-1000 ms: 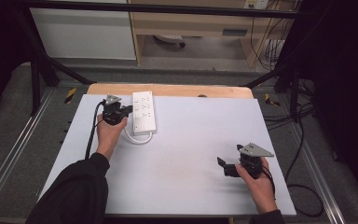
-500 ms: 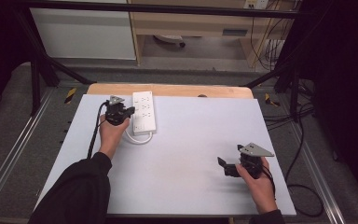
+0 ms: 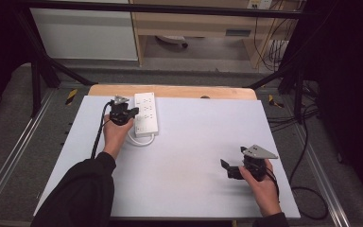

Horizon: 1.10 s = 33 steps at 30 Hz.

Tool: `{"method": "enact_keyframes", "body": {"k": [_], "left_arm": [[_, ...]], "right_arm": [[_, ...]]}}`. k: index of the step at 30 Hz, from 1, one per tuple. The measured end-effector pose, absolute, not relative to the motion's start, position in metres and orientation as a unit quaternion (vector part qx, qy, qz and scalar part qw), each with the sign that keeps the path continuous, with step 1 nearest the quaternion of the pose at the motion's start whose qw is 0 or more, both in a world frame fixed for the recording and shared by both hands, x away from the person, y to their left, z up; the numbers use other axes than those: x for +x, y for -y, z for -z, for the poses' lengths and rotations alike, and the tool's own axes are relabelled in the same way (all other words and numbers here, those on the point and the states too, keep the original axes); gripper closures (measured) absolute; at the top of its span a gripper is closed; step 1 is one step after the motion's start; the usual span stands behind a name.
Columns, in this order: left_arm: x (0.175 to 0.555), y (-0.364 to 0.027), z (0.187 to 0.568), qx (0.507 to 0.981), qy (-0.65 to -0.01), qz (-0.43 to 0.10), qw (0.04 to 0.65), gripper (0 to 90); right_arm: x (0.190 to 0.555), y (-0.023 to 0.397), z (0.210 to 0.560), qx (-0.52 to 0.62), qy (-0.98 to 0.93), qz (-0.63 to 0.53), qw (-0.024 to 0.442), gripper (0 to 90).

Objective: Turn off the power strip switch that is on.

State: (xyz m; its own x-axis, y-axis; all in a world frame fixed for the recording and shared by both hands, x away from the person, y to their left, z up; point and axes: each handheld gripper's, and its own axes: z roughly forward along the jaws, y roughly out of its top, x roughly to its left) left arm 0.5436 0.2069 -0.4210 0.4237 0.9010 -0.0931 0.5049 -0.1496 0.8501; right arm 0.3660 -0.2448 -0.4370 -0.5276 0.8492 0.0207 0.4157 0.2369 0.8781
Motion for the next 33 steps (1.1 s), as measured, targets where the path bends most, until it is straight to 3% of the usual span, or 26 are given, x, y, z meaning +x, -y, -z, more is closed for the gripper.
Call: {"method": "enact_keyframes", "body": {"k": [33], "left_arm": [[0.55, -0.207, 0.432, 0.731, -0.494, -0.227, 0.412, 90.0]], "right_arm": [[0.366, 0.245, 0.437, 0.423, -0.748, -0.452, 0.238, 4.5]]}}
